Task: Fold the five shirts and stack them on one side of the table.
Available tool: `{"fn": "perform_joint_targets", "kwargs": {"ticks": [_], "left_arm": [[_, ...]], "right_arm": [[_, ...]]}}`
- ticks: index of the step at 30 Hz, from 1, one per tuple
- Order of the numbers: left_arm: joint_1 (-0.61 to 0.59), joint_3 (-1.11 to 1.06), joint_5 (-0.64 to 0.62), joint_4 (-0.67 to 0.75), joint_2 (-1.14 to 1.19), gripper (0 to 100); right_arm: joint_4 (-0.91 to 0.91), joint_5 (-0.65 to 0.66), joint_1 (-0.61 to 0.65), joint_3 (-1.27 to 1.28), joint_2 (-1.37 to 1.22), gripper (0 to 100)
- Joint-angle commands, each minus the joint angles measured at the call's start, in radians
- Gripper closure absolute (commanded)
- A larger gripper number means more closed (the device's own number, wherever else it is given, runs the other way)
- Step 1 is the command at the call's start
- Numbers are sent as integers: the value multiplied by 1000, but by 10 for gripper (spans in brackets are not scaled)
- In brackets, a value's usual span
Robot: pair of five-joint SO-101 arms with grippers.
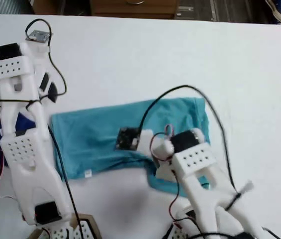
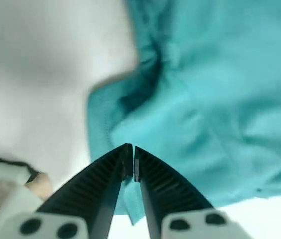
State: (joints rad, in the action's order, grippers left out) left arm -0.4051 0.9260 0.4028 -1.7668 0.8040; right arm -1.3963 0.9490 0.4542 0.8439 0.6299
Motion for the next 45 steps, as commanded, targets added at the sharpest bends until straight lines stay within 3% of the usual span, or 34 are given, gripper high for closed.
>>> {"fn": "perform_joint_targets", "kwargs": {"ticks": [1,11,25,34,38,42,45], "left_arm": [[5,-1,25,-14,-11,793],[5,-1,28,-14,-11,793],[3,-1,26,-15,-11,793],[2,-1,29,-14,-11,793],[2,-1,29,-12,-11,793],[2,-1,29,-12,-9,793],[5,-1,29,-12,-9,793]], "right_arm": [[27,5,-70,-49,71,978],[251,-2,-102,80,-130,978],[160,-3,128,141,-166,978],[120,-52,209,160,-104,978],[82,-52,171,160,50,978],[77,-41,28,166,179,978],[79,41,-71,178,177,978]]}}
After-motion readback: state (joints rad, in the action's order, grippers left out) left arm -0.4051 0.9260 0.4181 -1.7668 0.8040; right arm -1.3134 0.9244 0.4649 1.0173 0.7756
